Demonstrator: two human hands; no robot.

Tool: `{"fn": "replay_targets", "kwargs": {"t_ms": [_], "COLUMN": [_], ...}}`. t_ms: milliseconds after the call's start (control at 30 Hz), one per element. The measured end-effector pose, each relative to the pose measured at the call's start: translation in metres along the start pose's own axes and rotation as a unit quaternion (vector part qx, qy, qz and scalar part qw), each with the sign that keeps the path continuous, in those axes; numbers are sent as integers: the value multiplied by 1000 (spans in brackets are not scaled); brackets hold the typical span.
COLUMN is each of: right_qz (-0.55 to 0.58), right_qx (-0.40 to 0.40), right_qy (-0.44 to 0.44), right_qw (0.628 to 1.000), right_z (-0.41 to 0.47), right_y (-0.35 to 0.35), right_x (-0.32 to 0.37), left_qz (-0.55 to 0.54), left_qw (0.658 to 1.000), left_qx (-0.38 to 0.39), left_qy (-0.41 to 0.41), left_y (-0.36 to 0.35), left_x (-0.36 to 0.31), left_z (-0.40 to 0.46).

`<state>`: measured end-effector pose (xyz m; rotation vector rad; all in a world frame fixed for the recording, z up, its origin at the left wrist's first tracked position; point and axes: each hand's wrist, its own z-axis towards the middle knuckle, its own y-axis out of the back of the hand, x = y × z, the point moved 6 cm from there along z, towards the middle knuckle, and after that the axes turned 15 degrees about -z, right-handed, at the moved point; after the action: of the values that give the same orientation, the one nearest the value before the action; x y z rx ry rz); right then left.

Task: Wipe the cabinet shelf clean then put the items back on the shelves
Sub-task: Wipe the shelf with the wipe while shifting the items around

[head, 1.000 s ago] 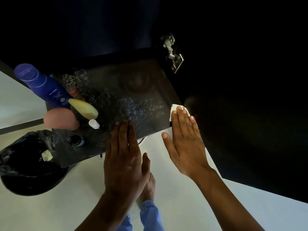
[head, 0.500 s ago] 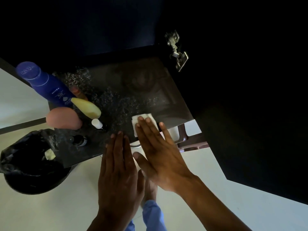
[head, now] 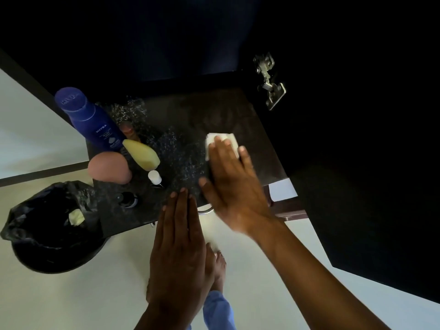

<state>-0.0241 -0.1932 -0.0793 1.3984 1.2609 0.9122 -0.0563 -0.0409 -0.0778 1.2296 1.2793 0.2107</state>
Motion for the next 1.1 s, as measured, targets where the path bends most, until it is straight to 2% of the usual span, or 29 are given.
{"fn": "replay_targets", "kwargs": {"t_ms": [67, 133, 300, 400, 500, 633, 733, 833, 933, 1100], "right_qz": [10, 28, -22, -4, 8, -4, -18, -59, -43, -28], "right_qx": [3, 21, 26, 9, 14, 17, 40, 28, 21, 24], "right_qy": [55, 61, -73, -103, -37, 88, 76, -5, -47, 8], "right_qw": [998, 998, 997, 995, 999, 996, 996, 998, 998, 999], "right_z": [-22, -44, -37, 6, 28, -14, -35, -10, 44, 124], "right_y": [2, -2, -13, -12, -4, 6, -2, -3, 5, 21], "right_x": [17, 13, -53, -59, -29, 12, -3, -44, -65, -28], "left_qz": [-2, -5, -7, -2, -9, -40, -47, -27, -20, -24], "left_qw": [1000, 1000, 1000, 1000, 1000, 999, 998, 999, 999, 998], "left_qx": [-1, -4, -22, -23, -26, -34, -33, -33, -28, -35], "left_qy": [-7, -12, -14, -4, -8, -3, 6, 6, 26, 45], "left_y": [1, 2, 1, -1, 0, 2, 5, 9, 9, 7], "left_x": [3, 6, 4, 4, 3, 2, 0, -3, -1, 1], "left_z": [-1, -1, 0, 0, 0, 0, -2, -5, -5, -4]}}
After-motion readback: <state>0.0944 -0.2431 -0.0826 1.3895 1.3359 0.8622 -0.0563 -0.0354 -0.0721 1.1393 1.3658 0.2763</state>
